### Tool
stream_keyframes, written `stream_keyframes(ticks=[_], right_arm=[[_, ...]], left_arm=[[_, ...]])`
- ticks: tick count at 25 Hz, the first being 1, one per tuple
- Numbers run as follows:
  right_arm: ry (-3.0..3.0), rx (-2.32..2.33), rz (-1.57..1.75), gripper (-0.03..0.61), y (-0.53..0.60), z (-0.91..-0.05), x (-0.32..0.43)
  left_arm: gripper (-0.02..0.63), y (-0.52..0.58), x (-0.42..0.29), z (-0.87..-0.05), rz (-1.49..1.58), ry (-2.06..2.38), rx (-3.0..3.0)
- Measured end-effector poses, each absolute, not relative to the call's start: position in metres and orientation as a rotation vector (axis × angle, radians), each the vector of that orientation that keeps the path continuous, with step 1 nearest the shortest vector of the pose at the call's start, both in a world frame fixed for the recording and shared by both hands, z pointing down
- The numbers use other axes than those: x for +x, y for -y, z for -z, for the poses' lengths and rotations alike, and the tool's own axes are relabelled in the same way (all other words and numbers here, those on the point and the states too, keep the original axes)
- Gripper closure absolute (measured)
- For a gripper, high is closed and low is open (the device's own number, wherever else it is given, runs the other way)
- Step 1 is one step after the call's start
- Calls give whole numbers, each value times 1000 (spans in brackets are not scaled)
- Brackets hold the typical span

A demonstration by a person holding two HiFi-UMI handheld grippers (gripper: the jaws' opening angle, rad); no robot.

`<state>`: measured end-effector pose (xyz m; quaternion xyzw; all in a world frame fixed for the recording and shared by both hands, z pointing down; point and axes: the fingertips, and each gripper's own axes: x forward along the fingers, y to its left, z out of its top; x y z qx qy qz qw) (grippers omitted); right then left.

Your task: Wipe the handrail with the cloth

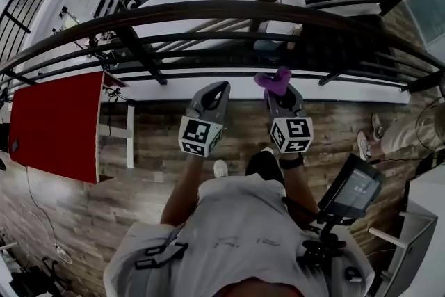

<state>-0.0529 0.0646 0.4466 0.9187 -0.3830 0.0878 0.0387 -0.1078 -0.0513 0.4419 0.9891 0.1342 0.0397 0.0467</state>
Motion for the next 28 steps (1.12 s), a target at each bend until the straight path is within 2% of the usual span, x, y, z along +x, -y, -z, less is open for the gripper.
stream_keyframes(ticks=[3, 8, 15, 28], right_arm=[[1174, 2822, -108, 476, -56, -394, -56], [1054, 2842, -27, 477, -63, -373, -42], [1134, 2870, 11, 477, -55, -367, -39], [1117, 2894, -114, 477, -84, -383, -46]], left_arm=[[612, 56, -107, -400, 18, -343, 3046], [612, 49, -105, -365, 152, -275, 3117], [612, 34, -93, -374, 92, -344, 3091], [612, 0, -99, -386, 46, -418, 3070]])
